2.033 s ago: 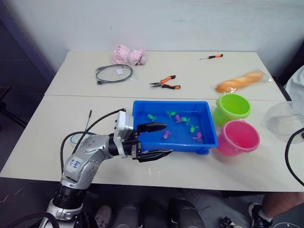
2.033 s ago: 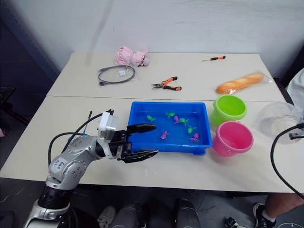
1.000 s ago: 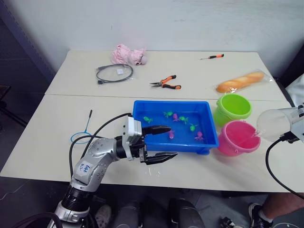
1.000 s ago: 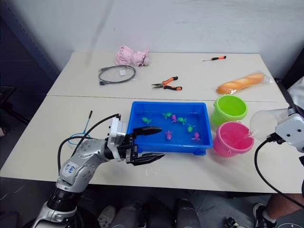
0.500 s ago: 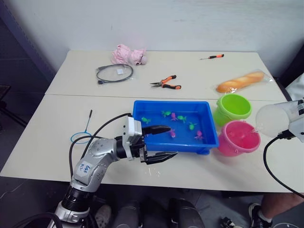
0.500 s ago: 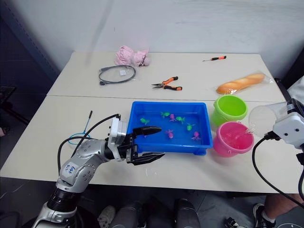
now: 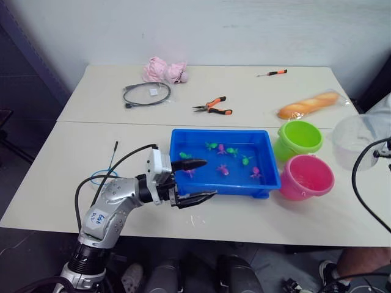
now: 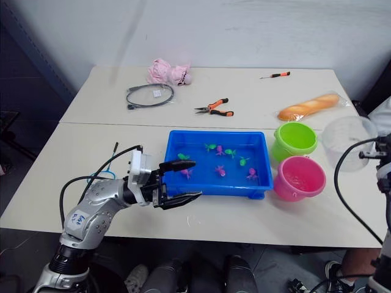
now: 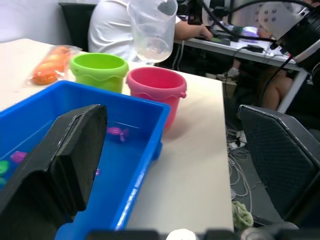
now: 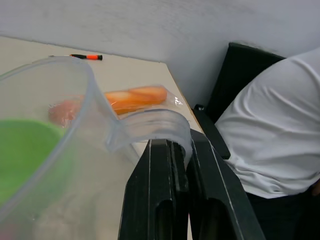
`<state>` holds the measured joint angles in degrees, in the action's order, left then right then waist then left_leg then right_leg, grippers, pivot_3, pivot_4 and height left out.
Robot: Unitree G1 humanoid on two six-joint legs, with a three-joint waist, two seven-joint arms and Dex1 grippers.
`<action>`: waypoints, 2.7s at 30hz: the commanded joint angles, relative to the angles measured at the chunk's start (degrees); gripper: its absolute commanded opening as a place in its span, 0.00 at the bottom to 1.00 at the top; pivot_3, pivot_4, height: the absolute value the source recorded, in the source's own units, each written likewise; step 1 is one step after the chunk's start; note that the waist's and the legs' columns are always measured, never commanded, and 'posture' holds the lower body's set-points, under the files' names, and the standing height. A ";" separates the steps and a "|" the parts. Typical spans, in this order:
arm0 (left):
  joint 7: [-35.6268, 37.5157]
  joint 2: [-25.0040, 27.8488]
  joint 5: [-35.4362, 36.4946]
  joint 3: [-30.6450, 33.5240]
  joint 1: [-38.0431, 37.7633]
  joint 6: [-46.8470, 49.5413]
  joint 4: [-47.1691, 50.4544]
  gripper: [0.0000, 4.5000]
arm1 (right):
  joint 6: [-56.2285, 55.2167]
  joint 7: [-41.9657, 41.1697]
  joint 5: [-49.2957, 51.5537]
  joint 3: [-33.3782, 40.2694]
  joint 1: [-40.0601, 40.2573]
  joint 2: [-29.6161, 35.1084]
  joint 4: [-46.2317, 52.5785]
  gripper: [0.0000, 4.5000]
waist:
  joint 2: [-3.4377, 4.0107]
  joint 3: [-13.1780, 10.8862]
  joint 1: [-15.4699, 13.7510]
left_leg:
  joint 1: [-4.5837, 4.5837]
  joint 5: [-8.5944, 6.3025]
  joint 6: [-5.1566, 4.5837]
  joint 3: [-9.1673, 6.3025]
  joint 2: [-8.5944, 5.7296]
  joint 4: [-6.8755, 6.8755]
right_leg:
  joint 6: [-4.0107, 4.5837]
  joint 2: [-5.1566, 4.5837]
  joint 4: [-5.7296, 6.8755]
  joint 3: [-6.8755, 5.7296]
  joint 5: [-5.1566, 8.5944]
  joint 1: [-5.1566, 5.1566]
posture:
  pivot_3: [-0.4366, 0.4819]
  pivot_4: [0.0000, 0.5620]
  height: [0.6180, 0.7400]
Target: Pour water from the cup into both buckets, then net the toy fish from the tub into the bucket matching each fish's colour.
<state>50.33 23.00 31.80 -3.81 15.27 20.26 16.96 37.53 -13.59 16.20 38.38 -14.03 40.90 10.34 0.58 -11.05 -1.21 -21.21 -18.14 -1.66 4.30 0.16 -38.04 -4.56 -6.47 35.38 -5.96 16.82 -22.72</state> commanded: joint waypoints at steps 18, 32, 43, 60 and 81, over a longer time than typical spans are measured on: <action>-9.82 -4.08 0.52 2.40 5.09 3.05 0.53 1.00 | -24.96 -1.76 -20.81 -28.20 -22.80 13.53 -32.24 0.01 | -0.03 -0.02 0.30 | -0.07 0.14 -0.01 0.10 -0.09 0.00 | -0.09 0.00 -0.13 -0.02 -0.05 -0.02 | 0.48 0.27 1.00; -9.75 -4.55 -1.08 1.57 4.86 2.18 0.05 1.00 | -44.44 6.12 -37.17 -35.81 -20.86 17.15 -34.87 0.01 | -0.03 -0.02 0.07 | -0.08 0.19 0.09 0.09 -0.08 0.00 | -0.11 0.02 -0.19 -0.03 -0.06 -0.02 | 0.48 0.27 1.00; -9.65 -4.68 -1.37 1.28 4.96 2.02 0.07 1.00 | -53.68 17.11 -47.72 -37.77 -18.62 17.76 -36.06 0.01 | -0.03 -0.02 0.13 | -0.07 0.22 0.15 0.09 -0.06 0.00 | -0.11 0.04 -0.18 -0.02 -0.05 -0.01 | 0.48 0.27 1.00; -9.62 -4.68 -1.19 1.16 4.94 2.10 0.24 1.00 | -59.90 25.98 -50.67 -37.01 -16.15 16.95 -37.65 0.01 | -0.03 -0.02 0.76 | -0.06 0.25 0.21 0.06 -0.04 0.00 | -0.11 0.07 -0.17 -0.03 -0.05 0.01 | 0.48 0.27 1.00; -6.52 -3.35 -1.49 2.50 7.03 0.18 -2.52 1.00 | -24.58 15.77 8.93 7.10 -14.70 -10.96 -29.18 0.01 | -0.04 0.00 1.09 | -0.05 0.21 0.08 -0.04 -0.04 0.00 | -0.10 0.03 -0.15 -0.12 -0.06 0.11 | 0.48 0.27 1.00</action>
<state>43.67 19.58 30.35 -1.78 21.85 21.60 13.19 15.39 1.40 23.00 43.93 -28.44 30.03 -20.35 0.54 -11.05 -0.12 -21.25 -17.93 -1.60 4.29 0.10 -38.02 -4.66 -6.46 35.24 -6.05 16.75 -22.63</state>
